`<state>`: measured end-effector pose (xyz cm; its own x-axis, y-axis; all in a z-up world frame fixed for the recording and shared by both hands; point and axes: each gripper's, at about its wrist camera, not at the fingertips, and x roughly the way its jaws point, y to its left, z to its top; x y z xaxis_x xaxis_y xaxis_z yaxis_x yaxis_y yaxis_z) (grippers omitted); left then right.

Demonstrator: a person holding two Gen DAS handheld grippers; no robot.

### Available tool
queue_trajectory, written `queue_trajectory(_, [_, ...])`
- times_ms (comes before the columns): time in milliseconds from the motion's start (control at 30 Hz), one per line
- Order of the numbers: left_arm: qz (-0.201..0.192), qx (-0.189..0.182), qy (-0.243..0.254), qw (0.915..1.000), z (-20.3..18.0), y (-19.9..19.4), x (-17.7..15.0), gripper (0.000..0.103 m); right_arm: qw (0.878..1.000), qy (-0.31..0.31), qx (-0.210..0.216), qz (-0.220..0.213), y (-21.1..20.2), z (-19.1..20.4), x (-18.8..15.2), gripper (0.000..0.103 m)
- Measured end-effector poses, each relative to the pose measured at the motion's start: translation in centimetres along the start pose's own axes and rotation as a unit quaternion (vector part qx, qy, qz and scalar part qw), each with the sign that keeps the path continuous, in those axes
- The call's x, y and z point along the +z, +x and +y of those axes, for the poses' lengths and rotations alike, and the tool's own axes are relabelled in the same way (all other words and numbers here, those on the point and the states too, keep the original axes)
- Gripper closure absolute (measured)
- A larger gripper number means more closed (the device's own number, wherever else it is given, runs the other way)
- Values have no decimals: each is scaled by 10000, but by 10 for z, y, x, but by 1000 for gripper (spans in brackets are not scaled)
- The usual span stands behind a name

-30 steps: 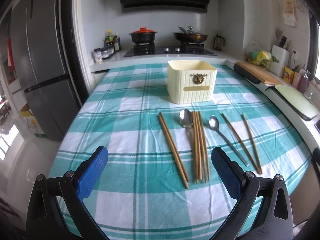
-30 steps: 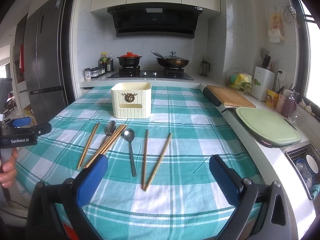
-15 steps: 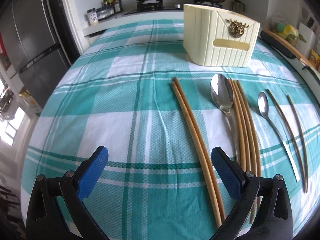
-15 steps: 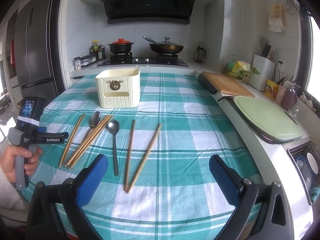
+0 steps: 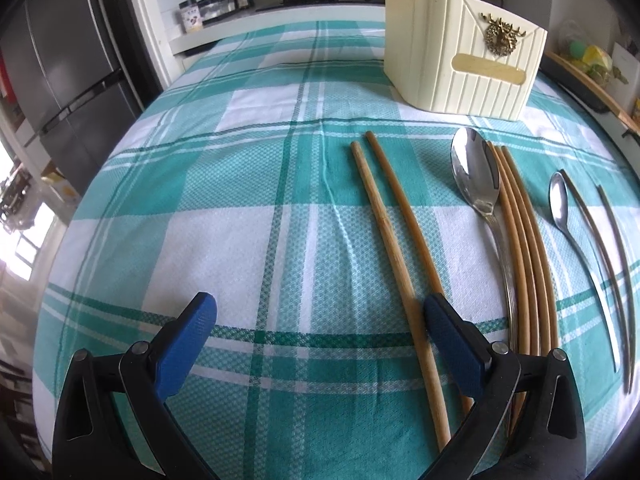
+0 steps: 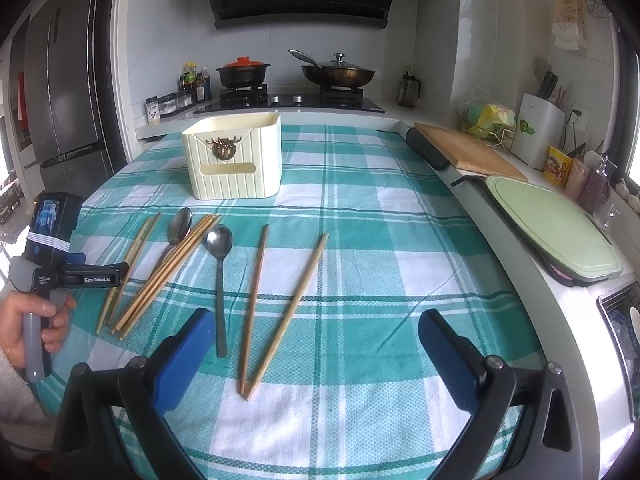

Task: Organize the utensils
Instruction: 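Move both tools down toward the loose wooden chopsticks on the tablecloth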

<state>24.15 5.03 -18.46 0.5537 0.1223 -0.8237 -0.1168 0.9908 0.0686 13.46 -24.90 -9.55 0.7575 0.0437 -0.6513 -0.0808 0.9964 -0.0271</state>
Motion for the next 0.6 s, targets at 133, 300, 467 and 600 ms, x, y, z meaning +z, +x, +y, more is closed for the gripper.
queue_trajectory(133, [10, 28, 5, 10000, 3, 2, 2, 0, 9992, 110, -106, 362, 44, -10, 1, 0])
queue_trajectory(300, [52, 70, -19, 10000, 13, 4, 3, 0, 9965, -26, -176, 823, 95, -7, 2, 0])
queue_trajectory(467, [94, 33, 29, 9999, 20, 5, 2, 0, 9916, -638, -302, 1088, 121, 7, -5, 0])
queue_trajectory(600, [113, -47, 274, 9995, 23, 3, -1, 0, 9887, -810, -500, 1156, 117, -3, -6, 0])
